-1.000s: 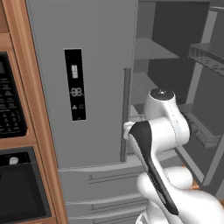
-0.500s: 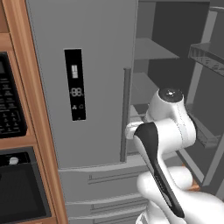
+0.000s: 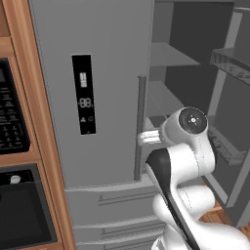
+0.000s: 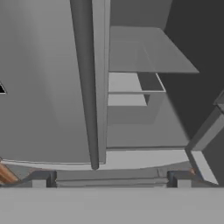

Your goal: Retrieve a lemon from the fridge and place it on the cutting board with the fish.

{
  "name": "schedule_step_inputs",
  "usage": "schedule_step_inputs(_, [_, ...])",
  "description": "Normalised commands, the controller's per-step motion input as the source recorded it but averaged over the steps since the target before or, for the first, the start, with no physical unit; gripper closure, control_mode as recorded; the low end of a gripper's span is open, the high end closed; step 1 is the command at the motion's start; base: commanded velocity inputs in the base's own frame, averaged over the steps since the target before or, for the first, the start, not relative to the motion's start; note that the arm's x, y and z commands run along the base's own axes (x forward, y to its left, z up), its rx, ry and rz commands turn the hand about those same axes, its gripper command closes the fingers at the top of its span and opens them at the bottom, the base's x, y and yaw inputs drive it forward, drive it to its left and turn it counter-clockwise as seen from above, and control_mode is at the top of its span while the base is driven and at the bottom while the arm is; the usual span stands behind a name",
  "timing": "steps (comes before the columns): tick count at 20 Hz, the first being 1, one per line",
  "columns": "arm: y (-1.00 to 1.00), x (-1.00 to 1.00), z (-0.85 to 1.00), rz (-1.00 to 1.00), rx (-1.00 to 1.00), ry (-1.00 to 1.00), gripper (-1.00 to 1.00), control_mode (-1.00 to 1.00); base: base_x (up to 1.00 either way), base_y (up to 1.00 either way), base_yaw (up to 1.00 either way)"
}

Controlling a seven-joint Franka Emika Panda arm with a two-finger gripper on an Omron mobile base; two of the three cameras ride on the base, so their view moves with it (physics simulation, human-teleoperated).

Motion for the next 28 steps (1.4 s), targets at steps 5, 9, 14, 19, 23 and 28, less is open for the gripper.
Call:
schedule_step_inputs(5, [0.00, 0.04, 0.47, 0.00, 0.00, -0.12, -1.00, -1.00, 0.00, 0.00, 0.00])
schedule_step_inputs(9, [0.00, 0.06, 0.32, -0.01, 0.04, 0.00, -1.00, -1.00, 0.00, 0.00, 0.00])
schedule_step_inputs(14, [0.02, 0.16, 0.27, -0.10, 0.05, 0.02, -1.00, -1.00, 0.00, 0.00, 0.00])
schedule_step_inputs(19, [0.08, 0.37, 0.09, -0.13, 0.01, 0.00, -1.00, -1.00, 0.00, 0.00, 0.00])
schedule_step_inputs(23, [0.07, 0.53, 0.06, -0.07, 0.01, 0.00, -1.00, -1.00, 0.00, 0.00, 0.00])
schedule_step_inputs(28, [0.03, 0.66, 0.04, 0.00, 0.00, 0.03, -1.00, -1.00, 0.00, 0.00, 0.00])
